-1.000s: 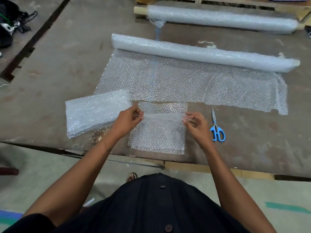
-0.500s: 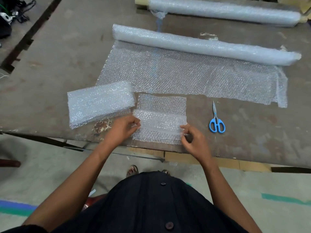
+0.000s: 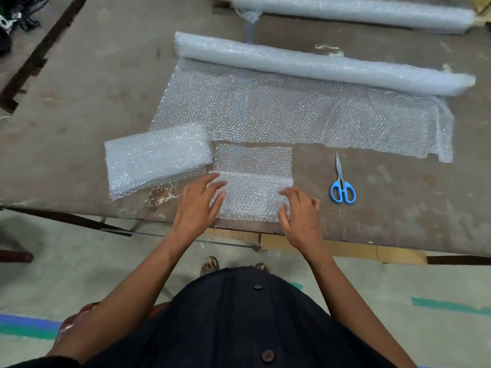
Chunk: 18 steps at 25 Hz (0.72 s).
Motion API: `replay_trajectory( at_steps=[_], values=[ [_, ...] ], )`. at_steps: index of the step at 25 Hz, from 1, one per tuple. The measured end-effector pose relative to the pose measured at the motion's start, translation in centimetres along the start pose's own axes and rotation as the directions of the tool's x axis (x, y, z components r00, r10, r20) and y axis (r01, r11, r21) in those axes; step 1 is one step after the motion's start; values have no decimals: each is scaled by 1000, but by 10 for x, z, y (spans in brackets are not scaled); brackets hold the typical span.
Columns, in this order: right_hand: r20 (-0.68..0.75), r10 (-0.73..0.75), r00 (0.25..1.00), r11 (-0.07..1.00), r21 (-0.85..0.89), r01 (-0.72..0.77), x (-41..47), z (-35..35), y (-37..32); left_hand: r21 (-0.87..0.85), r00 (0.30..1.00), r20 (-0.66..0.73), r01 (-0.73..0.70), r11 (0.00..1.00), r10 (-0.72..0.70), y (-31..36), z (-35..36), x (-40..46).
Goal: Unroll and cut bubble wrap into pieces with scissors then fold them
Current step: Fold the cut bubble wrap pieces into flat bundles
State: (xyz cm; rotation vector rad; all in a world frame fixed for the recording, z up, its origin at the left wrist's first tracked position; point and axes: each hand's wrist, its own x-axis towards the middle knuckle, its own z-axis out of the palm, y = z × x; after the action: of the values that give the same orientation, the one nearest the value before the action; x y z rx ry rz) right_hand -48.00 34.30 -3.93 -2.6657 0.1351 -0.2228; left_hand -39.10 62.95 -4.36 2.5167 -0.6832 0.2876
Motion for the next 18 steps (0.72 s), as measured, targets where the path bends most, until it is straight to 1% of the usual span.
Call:
replay_trajectory(
  at_steps=[1, 2, 3, 5, 7, 8, 10, 13, 14, 16, 18],
  values=[
    [40, 1, 999, 999, -36, 1, 7, 5, -8, -14, 999, 52, 15, 1000, -14, 9, 5, 7],
    [102, -27, 994, 997, -75, 34, 14, 11, -16, -8, 990, 137, 16, 1000, -15, 15, 11, 14],
    [175, -74, 982, 990, -103, 93, 19, 20, -22, 21, 972, 235, -11, 1000, 6, 20, 16, 20],
    [322, -147, 935, 972, -129, 197, 25, 37, -26, 118, 910, 413, -102, 988, 45, 20, 30, 24],
    [382, -157, 911, 963, -147, 227, 24, 46, -18, 196, 854, 520, -109, 974, -9, 9, 39, 18],
    [376, -147, 915, 963, -157, 220, 21, 47, -11, 211, 840, 541, -89, 973, -40, 4, 41, 16],
    [336, -97, 937, 976, -151, 156, 17, 42, 1, 193, 835, 547, -53, 980, -63, -3, 38, 15],
    [224, 43, 974, 993, -116, -18, 23, 30, 14, 159, 878, 473, 1, 987, -77, -6, 25, 31],
    [195, 82, 977, 991, -117, -59, 29, 26, 16, 173, 887, 451, 24, 985, -101, -5, 21, 41],
    [171, 119, 978, 983, -160, -91, 47, 20, 17, 263, 886, 435, 47, 964, -162, -7, 13, 60],
    [188, 144, 972, 975, -193, -108, 62, 15, 17, 353, 878, 448, -3, 936, -166, -10, 9, 74]
  ],
)
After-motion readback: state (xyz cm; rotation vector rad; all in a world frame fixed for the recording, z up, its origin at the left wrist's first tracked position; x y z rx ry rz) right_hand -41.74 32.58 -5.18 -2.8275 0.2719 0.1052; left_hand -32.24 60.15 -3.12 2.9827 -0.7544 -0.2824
